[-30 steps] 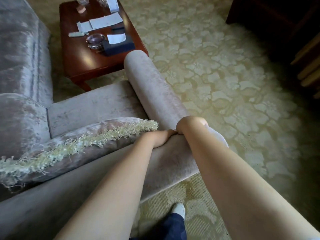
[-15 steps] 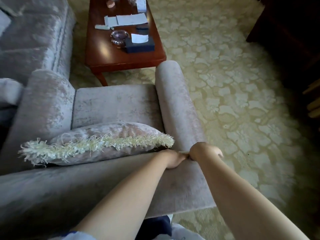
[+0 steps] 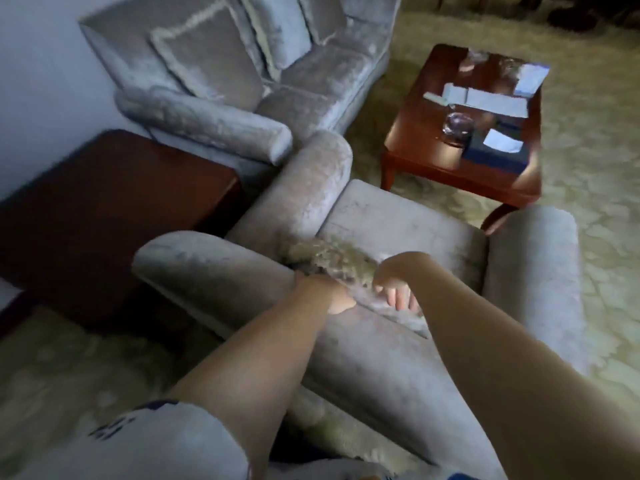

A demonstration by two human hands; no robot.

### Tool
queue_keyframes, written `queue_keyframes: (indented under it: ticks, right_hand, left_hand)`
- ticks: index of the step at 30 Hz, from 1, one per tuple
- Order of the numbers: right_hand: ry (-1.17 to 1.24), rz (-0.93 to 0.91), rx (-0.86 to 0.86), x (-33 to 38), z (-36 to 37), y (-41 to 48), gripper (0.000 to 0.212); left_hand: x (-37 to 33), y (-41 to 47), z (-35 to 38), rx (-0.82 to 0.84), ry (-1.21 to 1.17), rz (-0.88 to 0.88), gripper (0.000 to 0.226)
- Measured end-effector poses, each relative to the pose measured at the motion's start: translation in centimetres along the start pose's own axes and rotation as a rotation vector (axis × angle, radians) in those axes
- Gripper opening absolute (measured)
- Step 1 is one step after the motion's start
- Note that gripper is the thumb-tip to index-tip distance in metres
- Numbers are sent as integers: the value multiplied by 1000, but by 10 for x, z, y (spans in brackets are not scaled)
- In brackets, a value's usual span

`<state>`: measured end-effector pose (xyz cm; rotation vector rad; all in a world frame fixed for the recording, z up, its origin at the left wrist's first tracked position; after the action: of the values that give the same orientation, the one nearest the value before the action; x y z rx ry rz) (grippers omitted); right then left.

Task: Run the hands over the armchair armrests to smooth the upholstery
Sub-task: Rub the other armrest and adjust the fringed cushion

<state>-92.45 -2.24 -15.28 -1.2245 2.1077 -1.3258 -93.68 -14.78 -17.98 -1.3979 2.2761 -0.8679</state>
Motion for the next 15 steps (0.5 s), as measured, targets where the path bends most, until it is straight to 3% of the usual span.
queue_keyframes:
  ticks: [2, 4, 7, 9, 11, 13, 15]
  right_hand:
    - [89, -80, 31, 71, 6, 0, 37]
    - [28, -216, -131, 143, 7, 3, 37]
    - [-70, -357, -371, 235, 22, 8, 43]
    - [15, -426, -317, 281, 40, 15, 47]
    - [197, -491, -152, 316, 56, 23, 55]
    - [425, -480, -19, 337, 63, 33, 62]
    - [528, -467, 59, 353, 63, 47, 56]
  left_hand:
    - [67, -8, -9, -116, 55, -98, 68]
    - [134, -14, -14, -171, 54, -216, 74]
    - [225, -16, -11, -206, -127, -377, 79]
    - [270, -15, -3, -225, -278, -514, 76]
    - [294, -13, 6, -208, -404, -640, 67]
    - [298, -9, 9, -210, -424, -649, 53]
    - [298, -5, 8, -250, -355, -610, 39]
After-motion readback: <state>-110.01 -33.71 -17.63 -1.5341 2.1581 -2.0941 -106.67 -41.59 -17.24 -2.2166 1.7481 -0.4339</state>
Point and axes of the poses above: each hand's wrist, its own y-axis towards the middle knuckle, its own z-axis out of the palm, x = y × z, the point moved 5 cm from there along y, towards the middle knuckle, and after that the axes turned 11 degrees about y, right-handed, at the moved point
